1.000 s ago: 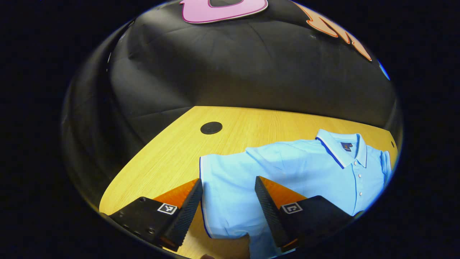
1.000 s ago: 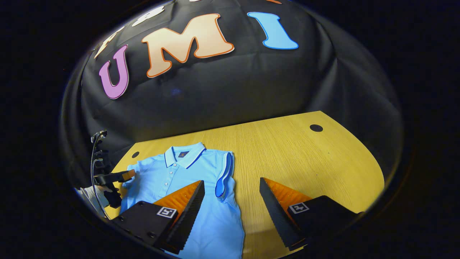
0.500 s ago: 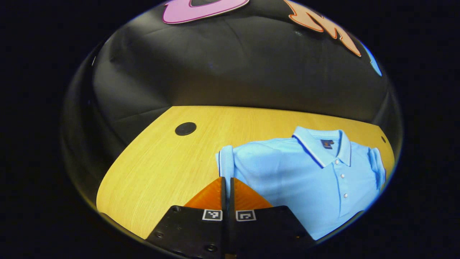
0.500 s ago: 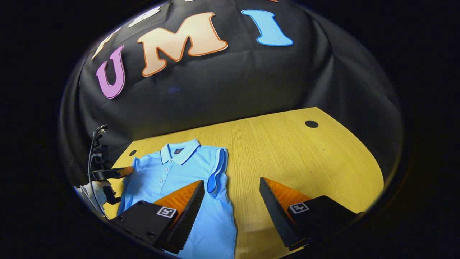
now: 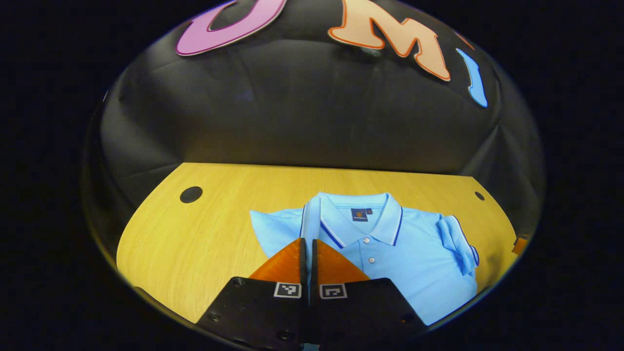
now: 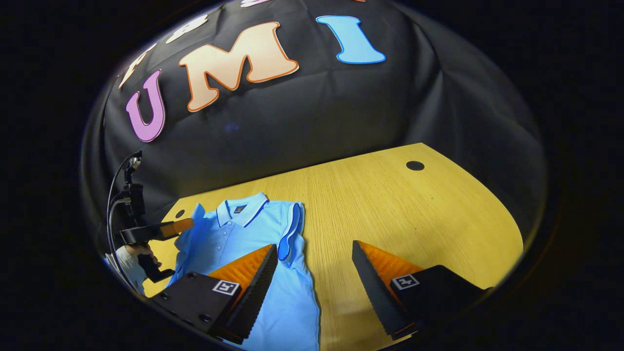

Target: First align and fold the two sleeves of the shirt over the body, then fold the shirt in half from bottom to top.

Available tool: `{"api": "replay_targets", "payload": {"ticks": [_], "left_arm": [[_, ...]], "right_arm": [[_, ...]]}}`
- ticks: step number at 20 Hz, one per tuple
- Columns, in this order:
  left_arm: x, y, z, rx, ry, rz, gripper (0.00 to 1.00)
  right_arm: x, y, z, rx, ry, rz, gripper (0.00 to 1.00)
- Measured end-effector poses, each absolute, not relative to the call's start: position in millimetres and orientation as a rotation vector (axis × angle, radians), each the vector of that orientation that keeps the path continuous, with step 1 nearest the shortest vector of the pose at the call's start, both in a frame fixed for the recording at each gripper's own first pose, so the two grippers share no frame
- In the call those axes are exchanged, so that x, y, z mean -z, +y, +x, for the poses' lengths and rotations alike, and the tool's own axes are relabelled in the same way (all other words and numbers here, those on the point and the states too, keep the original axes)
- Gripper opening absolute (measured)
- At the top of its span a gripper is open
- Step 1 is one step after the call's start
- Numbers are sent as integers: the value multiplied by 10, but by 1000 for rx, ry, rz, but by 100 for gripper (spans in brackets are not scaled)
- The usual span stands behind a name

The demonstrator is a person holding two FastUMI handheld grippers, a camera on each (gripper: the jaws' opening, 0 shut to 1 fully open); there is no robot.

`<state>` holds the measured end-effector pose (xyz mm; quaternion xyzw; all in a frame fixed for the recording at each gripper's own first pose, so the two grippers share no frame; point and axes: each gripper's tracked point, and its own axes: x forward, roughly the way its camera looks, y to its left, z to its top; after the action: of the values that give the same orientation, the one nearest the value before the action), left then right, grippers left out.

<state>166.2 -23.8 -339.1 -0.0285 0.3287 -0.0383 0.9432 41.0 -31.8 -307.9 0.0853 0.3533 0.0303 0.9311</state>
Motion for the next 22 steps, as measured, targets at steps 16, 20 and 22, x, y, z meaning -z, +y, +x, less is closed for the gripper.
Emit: {"api": "replay_targets", "payload": {"ticks": [16,20,22], "left_arm": [[1956,-221,369,209,366,-15,95],[1821,126,-398,177,350,48,95],[1903,238,-783,175,370,39,95]], "right_arm": [[2351,-66,-479,-106,555,63,97],[2319,-15,-1074,-135,562,0,97],[2390,-20,-1351,-132,579,-19,97]]}}
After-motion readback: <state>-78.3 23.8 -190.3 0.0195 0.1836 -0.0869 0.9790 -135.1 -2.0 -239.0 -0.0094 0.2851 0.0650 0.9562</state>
